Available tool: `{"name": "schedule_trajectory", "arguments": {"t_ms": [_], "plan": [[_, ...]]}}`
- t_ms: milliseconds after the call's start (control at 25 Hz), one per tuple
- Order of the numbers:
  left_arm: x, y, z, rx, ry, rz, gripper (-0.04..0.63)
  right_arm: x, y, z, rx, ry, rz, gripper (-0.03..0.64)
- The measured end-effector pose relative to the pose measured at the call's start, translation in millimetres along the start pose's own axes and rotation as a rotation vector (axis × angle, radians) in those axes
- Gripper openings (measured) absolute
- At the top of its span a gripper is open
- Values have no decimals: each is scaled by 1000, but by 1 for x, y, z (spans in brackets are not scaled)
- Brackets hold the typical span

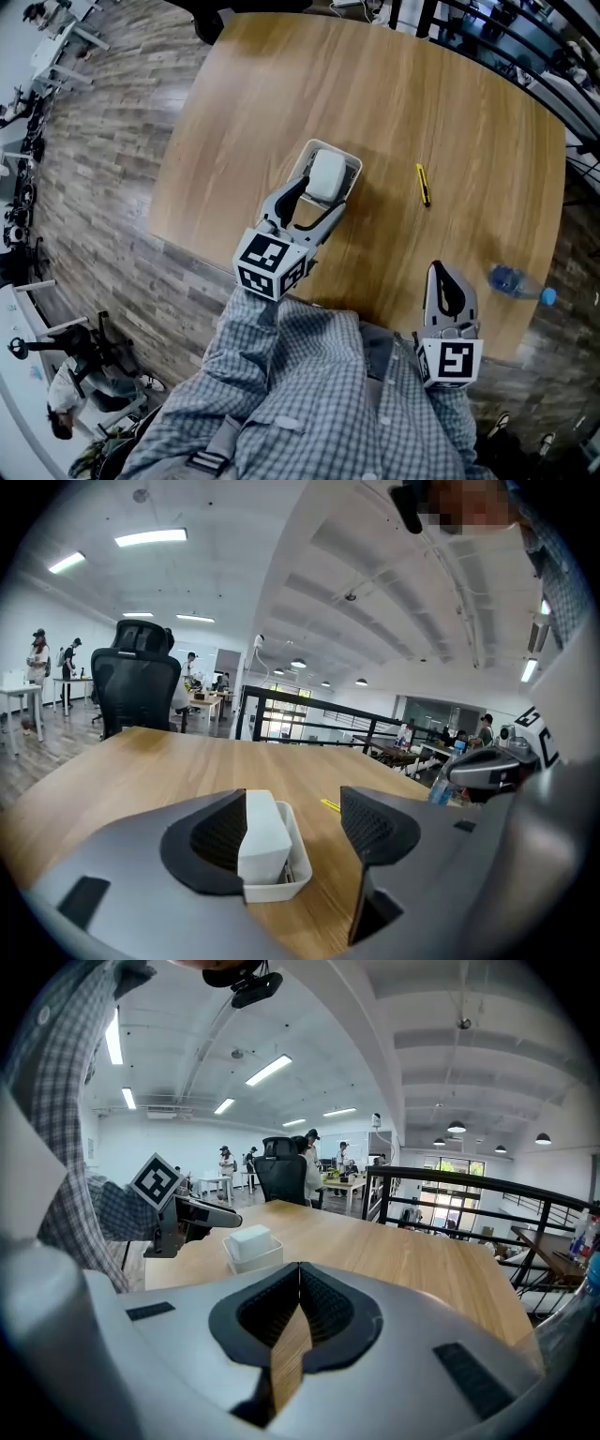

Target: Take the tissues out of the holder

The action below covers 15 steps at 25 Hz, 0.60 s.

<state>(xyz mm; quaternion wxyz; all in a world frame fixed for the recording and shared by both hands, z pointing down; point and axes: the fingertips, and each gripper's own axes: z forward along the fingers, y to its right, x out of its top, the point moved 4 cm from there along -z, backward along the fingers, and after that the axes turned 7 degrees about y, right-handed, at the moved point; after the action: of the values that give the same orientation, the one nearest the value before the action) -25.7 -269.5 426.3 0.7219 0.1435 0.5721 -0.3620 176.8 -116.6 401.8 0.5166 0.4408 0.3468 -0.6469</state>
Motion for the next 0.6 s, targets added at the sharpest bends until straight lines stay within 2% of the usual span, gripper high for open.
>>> {"name": "schedule_trajectory", "arguments": {"t_ms": [240, 400, 600], "plan": [[-16, -12, 11, 53, -80, 75, 328, -2, 2, 1, -11, -22, 0, 12], [-30, -18, 19, 87, -127, 76, 333, -6, 4, -1, -22, -29, 6, 12], [-39, -22, 29, 87, -166, 76, 336, -7, 7, -1, -37, -41, 20, 11]]}}
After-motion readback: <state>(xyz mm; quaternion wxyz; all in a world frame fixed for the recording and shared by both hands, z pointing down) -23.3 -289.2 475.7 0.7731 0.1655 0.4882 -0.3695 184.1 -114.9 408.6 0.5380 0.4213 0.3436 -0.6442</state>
